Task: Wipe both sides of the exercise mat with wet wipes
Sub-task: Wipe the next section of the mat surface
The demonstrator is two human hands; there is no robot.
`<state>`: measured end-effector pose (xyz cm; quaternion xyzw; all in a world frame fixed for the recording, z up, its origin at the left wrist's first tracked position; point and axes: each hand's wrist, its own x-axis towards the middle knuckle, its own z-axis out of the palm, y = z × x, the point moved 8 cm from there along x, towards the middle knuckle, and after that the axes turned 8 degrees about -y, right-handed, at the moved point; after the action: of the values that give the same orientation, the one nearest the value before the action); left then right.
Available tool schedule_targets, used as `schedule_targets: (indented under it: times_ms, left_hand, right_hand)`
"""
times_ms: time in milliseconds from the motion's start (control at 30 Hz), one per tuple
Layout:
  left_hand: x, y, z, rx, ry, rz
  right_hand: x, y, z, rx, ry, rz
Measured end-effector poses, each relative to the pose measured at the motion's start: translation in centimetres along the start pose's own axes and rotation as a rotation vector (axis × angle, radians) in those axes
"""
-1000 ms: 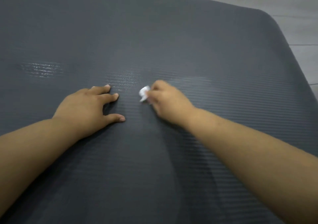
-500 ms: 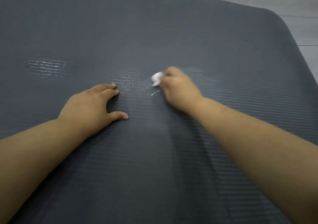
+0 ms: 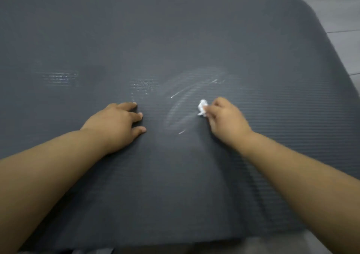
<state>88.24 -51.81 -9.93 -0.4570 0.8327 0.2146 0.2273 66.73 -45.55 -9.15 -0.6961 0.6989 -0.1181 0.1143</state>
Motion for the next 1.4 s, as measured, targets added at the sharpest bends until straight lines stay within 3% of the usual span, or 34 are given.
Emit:
schedule_targets:
  times_ms: [67, 133, 200, 300, 367, 433, 533, 600, 633, 767, 800, 867, 967, 1033, 1067, 1167, 1233, 1300, 1400]
  left_hand:
    - [-1.7, 0.5, 0.7, -0.017, -0.100, 0.030]
    - [-3.0, 0.9, 1.5, -0.027, -0.197, 0.034]
    - [-3.8, 1.3, 2.5, -0.001, -0.244, 0.025]
    - [-4.4, 2.0, 4.0, 0.117, -0.244, 0.003]
    - [-4.3, 2.3, 4.7, 0.177, -0.222, -0.006]
    - [-4.3, 2.3, 5.1, 0.186, -0.204, -0.018]
    - [-4.1, 2.3, 5.4, 0.197, -0.194, -0.035]
    - [-4.0, 2.5, 5.6, 0.205, -0.187, -0.045]
    - [-3.9, 2.5, 5.6, 0.206, -0.185, -0.048]
    - [-3.9, 2.5, 5.4, 0.207, -0.165, -0.052]
    - [-4.0, 2.5, 5.3, 0.207, -0.156, -0.057]
    - [-4.3, 2.6, 5.2, 0.208, -0.135, -0.075]
    - [-4.8, 3.1, 4.7, 0.261, -0.081, -0.095]
    - [-5.3, 3.6, 4.3, 0.306, -0.039, -0.098]
    - [-5.6, 3.9, 4.2, 0.318, -0.025, -0.096]
    - [-6.7, 4.8, 4.6, 0.298, -0.039, -0.081]
    - [-7.8, 5.3, 5.2, 0.265, -0.083, -0.063]
    - [-9.0, 5.9, 5.3, 0.242, -0.095, -0.026]
    - [-10.5, 6.7, 4.7, 0.206, -0.110, 0.002]
  right_hand:
    - [-0.6, 6.3, -2.0, -0.038, 0.075, 0.355]
    - [-1.9, 7.0, -1.8, -0.018, 0.075, 0.511]
    - [-2.9, 2.0, 0.4, 0.027, -0.023, 0.399]
    - [-5.9, -7.7, 4.0, 0.123, -0.158, -0.025]
    - [-7.4, -8.3, 3.9, 0.115, -0.185, -0.152]
    - [-7.0, -3.8, 2.0, 0.039, -0.087, -0.029]
    - [-6.8, 4.2, -1.2, -0.019, 0.064, 0.389]
    - [-7.1, 4.1, -0.7, 0.021, 0.069, 0.470]
    - [-7.2, 1.8, 0.3, 0.029, 0.017, 0.431]
    - [-10.4, -9.5, 4.4, 0.152, -0.197, -0.169]
    - [-11.0, -9.5, 4.4, 0.138, -0.237, -0.220]
    - [-10.3, -4.9, 2.8, 0.090, -0.167, -0.073]
    - [-10.5, 4.6, -1.1, -0.005, 0.014, 0.397]
    - [-11.5, 5.1, -1.2, 0.023, 0.051, 0.543]
    - [-11.7, 2.9, -0.4, 0.037, 0.027, 0.525]
    - [-13.4, -6.8, 3.2, 0.176, -0.056, 0.104]
    - [-15.0, -8.6, 4.4, 0.165, -0.163, -0.065]
    - [-15.2, -4.6, 2.9, 0.143, -0.137, 0.064]
    - [-16.6, 3.7, 0.1, 0.045, -0.020, 0.432]
